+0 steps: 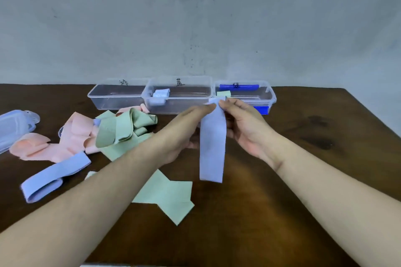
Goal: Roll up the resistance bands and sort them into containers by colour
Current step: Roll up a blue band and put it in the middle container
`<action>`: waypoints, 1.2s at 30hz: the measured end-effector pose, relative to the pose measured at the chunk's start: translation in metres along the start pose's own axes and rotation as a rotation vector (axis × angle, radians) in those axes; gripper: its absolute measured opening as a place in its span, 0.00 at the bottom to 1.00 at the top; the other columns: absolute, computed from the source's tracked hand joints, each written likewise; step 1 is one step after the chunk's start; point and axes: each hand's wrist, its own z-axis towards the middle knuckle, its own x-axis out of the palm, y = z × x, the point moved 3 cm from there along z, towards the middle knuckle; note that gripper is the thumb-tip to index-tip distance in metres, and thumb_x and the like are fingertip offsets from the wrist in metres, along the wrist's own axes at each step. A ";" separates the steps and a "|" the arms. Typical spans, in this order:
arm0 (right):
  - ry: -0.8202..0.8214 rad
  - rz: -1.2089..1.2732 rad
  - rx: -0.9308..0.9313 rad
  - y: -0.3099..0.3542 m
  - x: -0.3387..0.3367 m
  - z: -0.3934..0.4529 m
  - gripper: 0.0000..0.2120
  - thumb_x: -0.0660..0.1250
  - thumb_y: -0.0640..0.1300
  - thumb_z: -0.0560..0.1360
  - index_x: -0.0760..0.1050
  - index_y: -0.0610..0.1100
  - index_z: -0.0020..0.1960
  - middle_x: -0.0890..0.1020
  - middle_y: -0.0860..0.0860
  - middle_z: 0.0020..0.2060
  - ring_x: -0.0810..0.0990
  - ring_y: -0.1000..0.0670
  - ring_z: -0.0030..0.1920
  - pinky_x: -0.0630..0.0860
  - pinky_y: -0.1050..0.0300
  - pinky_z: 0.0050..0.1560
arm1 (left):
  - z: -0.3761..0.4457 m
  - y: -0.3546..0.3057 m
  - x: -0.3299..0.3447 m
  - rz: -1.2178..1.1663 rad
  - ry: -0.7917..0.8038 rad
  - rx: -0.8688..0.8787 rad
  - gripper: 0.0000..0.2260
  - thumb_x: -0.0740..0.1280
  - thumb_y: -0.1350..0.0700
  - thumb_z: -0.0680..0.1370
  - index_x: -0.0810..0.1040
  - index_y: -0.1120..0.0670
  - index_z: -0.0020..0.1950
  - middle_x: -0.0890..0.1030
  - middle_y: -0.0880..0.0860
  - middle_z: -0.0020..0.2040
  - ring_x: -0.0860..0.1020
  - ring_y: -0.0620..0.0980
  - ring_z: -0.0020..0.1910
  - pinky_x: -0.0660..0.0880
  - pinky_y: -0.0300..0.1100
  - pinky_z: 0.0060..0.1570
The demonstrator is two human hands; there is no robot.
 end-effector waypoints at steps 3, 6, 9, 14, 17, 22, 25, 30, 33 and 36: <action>0.011 -0.011 0.047 0.012 -0.040 -0.023 0.03 0.68 0.44 0.80 0.79 0.44 0.51 0.85 0.45 0.48 0.83 0.48 0.47 0.79 0.53 0.49 | 0.002 0.001 0.047 -0.090 -0.099 -0.029 0.17 0.64 0.43 0.80 0.82 0.53 0.60 0.85 0.55 0.54 0.82 0.49 0.50 0.77 0.41 0.46; 0.026 -0.101 0.078 0.022 -0.074 -0.040 0.04 0.68 0.46 0.80 0.78 0.45 0.50 0.86 0.45 0.47 0.84 0.47 0.45 0.80 0.53 0.49 | 0.004 0.001 0.082 -0.216 -0.144 -0.036 0.12 0.65 0.53 0.81 0.80 0.58 0.61 0.85 0.56 0.53 0.82 0.50 0.47 0.79 0.40 0.38; 0.067 -0.082 0.137 0.021 -0.101 -0.057 0.14 0.68 0.49 0.80 0.77 0.41 0.60 0.84 0.41 0.56 0.84 0.42 0.52 0.79 0.43 0.56 | 0.006 0.003 0.107 -0.198 -0.196 0.033 0.10 0.65 0.60 0.80 0.78 0.57 0.61 0.85 0.54 0.50 0.81 0.51 0.44 0.75 0.40 0.38; 0.162 -0.238 0.298 0.009 -0.127 -0.081 0.19 0.70 0.49 0.79 0.72 0.43 0.66 0.85 0.45 0.56 0.85 0.45 0.54 0.82 0.44 0.54 | 0.011 0.007 0.127 -0.195 -0.289 0.021 0.08 0.63 0.61 0.81 0.76 0.53 0.58 0.82 0.56 0.50 0.77 0.55 0.48 0.76 0.44 0.40; 0.190 -0.357 0.365 0.000 -0.134 -0.088 0.14 0.66 0.48 0.81 0.75 0.43 0.65 0.85 0.48 0.55 0.85 0.48 0.54 0.83 0.46 0.53 | 0.020 0.011 0.121 -0.208 -0.353 -0.058 0.09 0.62 0.61 0.82 0.75 0.54 0.61 0.83 0.56 0.52 0.80 0.52 0.48 0.80 0.43 0.36; 0.189 -0.427 0.418 -0.009 -0.126 -0.094 0.12 0.64 0.51 0.82 0.76 0.46 0.62 0.83 0.48 0.55 0.85 0.47 0.53 0.83 0.49 0.43 | 0.041 0.031 0.111 -0.250 -0.416 -0.222 0.08 0.62 0.57 0.83 0.76 0.56 0.61 0.83 0.54 0.52 0.83 0.49 0.45 0.79 0.41 0.31; 0.178 -0.529 0.439 -0.017 -0.122 -0.094 0.09 0.63 0.48 0.83 0.76 0.47 0.60 0.84 0.49 0.55 0.86 0.46 0.51 0.84 0.49 0.41 | 0.055 0.045 0.103 -0.228 -0.430 -0.260 0.11 0.63 0.56 0.83 0.76 0.55 0.64 0.82 0.54 0.54 0.82 0.49 0.46 0.78 0.41 0.31; 0.130 -0.658 0.479 -0.034 -0.119 -0.091 0.10 0.63 0.48 0.83 0.76 0.44 0.59 0.86 0.44 0.48 0.87 0.43 0.42 0.83 0.53 0.36 | 0.077 0.062 0.096 -0.090 -0.336 -0.298 0.12 0.65 0.57 0.82 0.77 0.57 0.65 0.82 0.55 0.57 0.82 0.51 0.53 0.81 0.45 0.39; 0.020 -0.879 0.489 -0.039 -0.121 -0.089 0.12 0.64 0.53 0.82 0.77 0.44 0.54 0.86 0.43 0.41 0.86 0.46 0.35 0.82 0.56 0.32 | 0.090 0.068 0.093 -0.024 -0.250 -0.291 0.14 0.65 0.57 0.82 0.77 0.58 0.66 0.83 0.55 0.57 0.83 0.52 0.52 0.82 0.44 0.43; -0.085 -1.096 0.450 -0.039 -0.127 -0.090 0.13 0.66 0.56 0.80 0.76 0.46 0.50 0.84 0.47 0.33 0.81 0.50 0.27 0.79 0.59 0.29 | 0.096 0.071 0.093 0.001 -0.154 -0.252 0.16 0.64 0.58 0.82 0.74 0.58 0.70 0.81 0.51 0.59 0.81 0.47 0.52 0.78 0.39 0.46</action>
